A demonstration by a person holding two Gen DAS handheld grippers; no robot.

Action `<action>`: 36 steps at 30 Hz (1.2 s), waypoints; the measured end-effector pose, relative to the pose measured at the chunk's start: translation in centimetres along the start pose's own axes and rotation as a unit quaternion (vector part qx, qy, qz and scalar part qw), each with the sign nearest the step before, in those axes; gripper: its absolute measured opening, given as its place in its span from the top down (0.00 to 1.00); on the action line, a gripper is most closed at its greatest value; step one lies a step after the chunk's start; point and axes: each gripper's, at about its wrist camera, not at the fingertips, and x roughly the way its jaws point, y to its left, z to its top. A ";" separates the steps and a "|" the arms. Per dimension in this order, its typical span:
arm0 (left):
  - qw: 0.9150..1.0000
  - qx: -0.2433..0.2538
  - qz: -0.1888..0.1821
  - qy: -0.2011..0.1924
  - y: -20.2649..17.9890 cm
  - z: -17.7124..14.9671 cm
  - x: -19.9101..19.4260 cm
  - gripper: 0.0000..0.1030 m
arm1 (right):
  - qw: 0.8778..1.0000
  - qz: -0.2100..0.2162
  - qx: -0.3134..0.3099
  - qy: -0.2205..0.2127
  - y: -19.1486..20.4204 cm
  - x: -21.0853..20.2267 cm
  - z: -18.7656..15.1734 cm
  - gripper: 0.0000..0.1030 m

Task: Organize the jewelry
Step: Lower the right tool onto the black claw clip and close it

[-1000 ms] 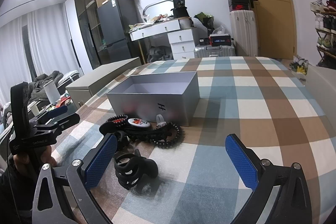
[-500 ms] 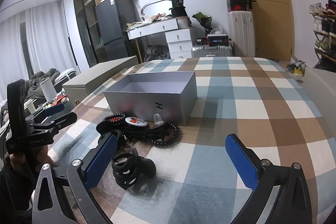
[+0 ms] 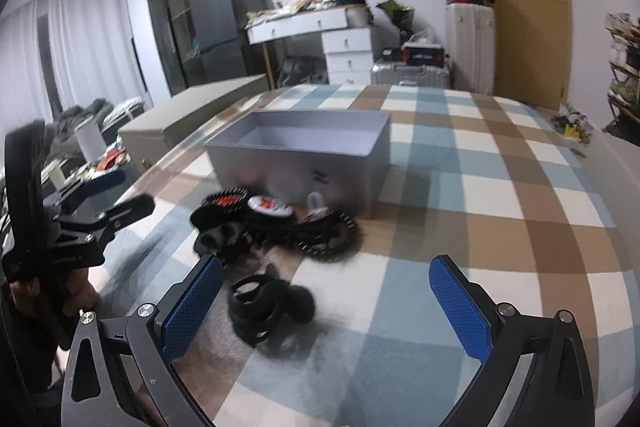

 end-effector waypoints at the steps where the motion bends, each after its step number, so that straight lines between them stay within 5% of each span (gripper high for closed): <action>1: 1.000 0.003 -0.004 0.005 -0.3 0.1 0.0 0.01 | 1.000 0.005 -0.003 0.003 0.3 0.1 -0.1 0.00; 12: 0.998 0.030 -0.024 0.040 -2.1 0.4 1.0 0.01 | 0.997 0.052 0.015 0.064 0.7 2.1 -0.7 0.18; 18: 0.997 0.038 -0.041 0.058 -2.7 0.5 1.6 0.01 | 0.994 0.064 0.010 0.091 1.1 2.9 -1.2 0.48; 29: 0.989 0.097 -0.071 0.091 -5.3 0.3 2.9 0.02 | 0.997 0.059 0.044 0.025 -0.7 0.5 -0.5 0.48; 33: 0.985 0.125 -0.067 0.102 -6.3 0.2 3.4 0.11 | 0.996 0.059 0.055 0.022 -1.1 0.2 -0.5 0.48; 36: 0.982 0.138 -0.062 0.113 -6.5 0.1 3.7 0.26 | 0.996 0.061 0.055 0.019 -1.1 0.0 -0.6 0.48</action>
